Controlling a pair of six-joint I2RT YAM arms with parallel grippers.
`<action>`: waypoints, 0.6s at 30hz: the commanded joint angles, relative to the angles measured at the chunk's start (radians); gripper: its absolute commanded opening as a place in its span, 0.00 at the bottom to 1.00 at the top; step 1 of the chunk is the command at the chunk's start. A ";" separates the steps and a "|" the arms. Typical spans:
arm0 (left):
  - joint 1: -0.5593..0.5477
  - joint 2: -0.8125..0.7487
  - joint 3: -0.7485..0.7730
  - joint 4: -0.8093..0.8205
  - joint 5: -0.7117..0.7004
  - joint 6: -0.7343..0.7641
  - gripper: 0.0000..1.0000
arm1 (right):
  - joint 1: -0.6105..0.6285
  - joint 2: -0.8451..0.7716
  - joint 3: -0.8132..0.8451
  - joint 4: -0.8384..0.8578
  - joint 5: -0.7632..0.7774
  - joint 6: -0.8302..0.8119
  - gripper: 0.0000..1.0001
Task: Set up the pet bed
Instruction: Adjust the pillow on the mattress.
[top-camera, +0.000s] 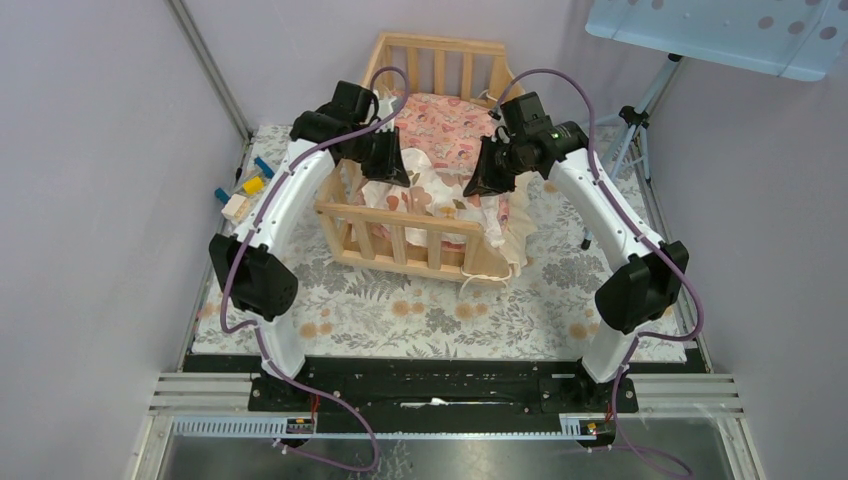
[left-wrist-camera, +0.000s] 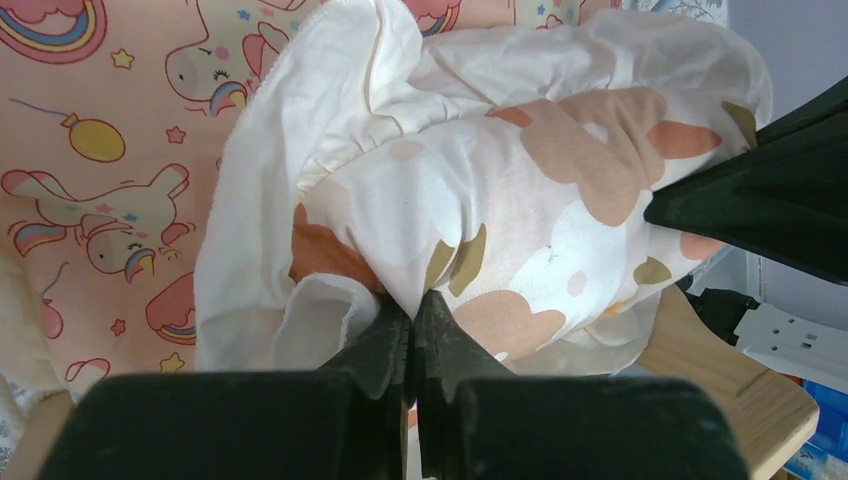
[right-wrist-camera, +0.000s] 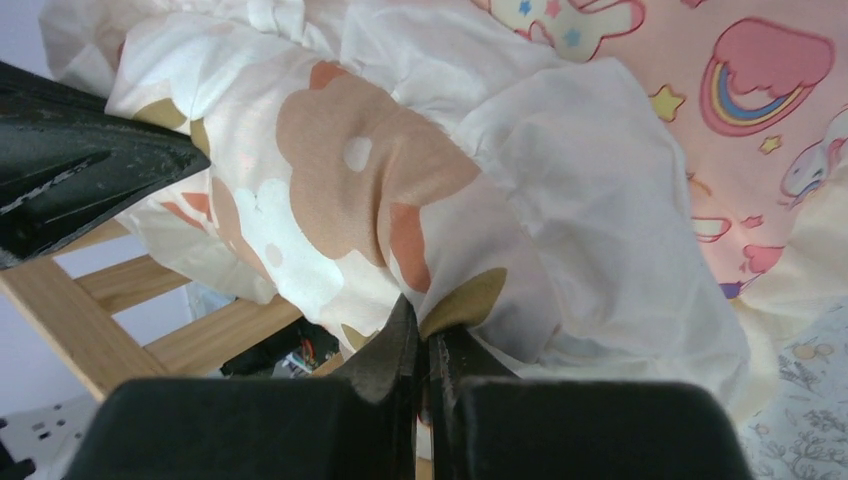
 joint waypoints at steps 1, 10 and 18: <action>0.015 -0.074 -0.009 0.031 0.051 -0.021 0.00 | 0.009 -0.007 0.056 -0.067 -0.112 0.028 0.00; 0.041 -0.167 -0.133 0.037 0.109 -0.023 0.00 | 0.016 -0.056 0.014 -0.076 -0.168 0.038 0.00; 0.038 -0.196 -0.297 -0.010 0.072 0.029 0.00 | 0.041 -0.100 -0.145 -0.052 -0.157 0.025 0.00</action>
